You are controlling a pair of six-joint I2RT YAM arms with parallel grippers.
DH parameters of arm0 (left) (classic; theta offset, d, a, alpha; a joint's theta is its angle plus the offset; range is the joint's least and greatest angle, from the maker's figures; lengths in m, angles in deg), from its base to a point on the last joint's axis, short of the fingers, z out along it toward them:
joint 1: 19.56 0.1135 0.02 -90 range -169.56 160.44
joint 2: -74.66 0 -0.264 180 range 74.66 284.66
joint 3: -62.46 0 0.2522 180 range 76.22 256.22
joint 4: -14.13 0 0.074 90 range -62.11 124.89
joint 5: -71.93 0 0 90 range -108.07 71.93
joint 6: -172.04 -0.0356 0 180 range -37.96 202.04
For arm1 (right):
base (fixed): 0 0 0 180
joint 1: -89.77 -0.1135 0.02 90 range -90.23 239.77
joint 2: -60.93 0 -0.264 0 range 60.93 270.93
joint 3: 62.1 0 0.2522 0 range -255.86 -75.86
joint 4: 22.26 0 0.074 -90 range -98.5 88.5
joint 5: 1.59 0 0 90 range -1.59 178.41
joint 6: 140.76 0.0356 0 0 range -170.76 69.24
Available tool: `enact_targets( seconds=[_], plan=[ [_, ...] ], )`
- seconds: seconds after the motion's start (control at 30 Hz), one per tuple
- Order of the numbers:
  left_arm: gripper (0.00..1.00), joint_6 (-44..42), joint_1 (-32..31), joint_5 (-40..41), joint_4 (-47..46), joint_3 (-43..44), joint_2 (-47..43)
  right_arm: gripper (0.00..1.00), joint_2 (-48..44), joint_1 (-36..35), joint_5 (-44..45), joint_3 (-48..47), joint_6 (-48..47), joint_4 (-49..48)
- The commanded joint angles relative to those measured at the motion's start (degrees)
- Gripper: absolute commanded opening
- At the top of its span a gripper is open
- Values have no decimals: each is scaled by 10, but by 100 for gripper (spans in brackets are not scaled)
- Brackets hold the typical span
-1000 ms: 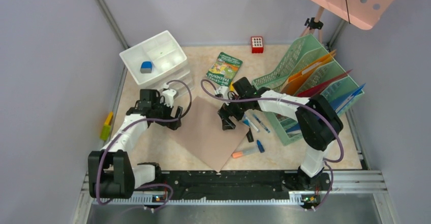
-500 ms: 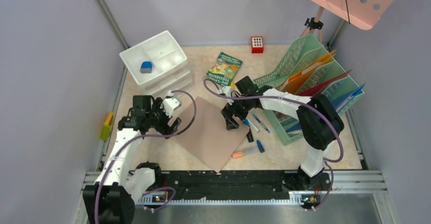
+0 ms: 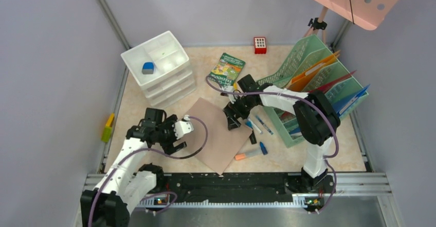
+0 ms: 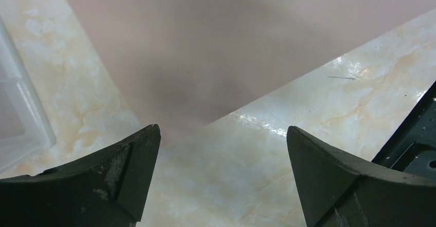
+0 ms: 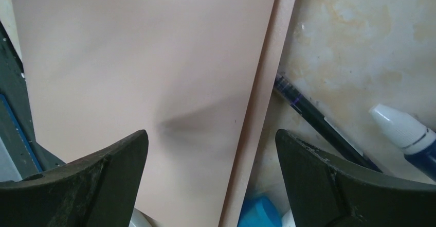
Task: Organize the desk
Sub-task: Pick up the folder from the center of the board.
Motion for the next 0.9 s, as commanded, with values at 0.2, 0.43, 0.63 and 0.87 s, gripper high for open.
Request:
enact_targets(
  seconds=[0.2, 0.43, 0.63, 0.87],
  plan=[
    [98, 8, -77, 81, -123, -53, 21, 94, 24, 15, -63, -17, 2, 9],
    [98, 55, -141, 146, -216, -93, 40, 92, 49, 16, -117, -17, 10, 13],
    [98, 85, -164, 162, -267, -117, 43, 87, 73, 26, -168, -33, 18, 28],
    [98, 106, -182, 179, -287, -130, 44, 80, 89, 33, -222, -64, 12, 67]
  ],
)
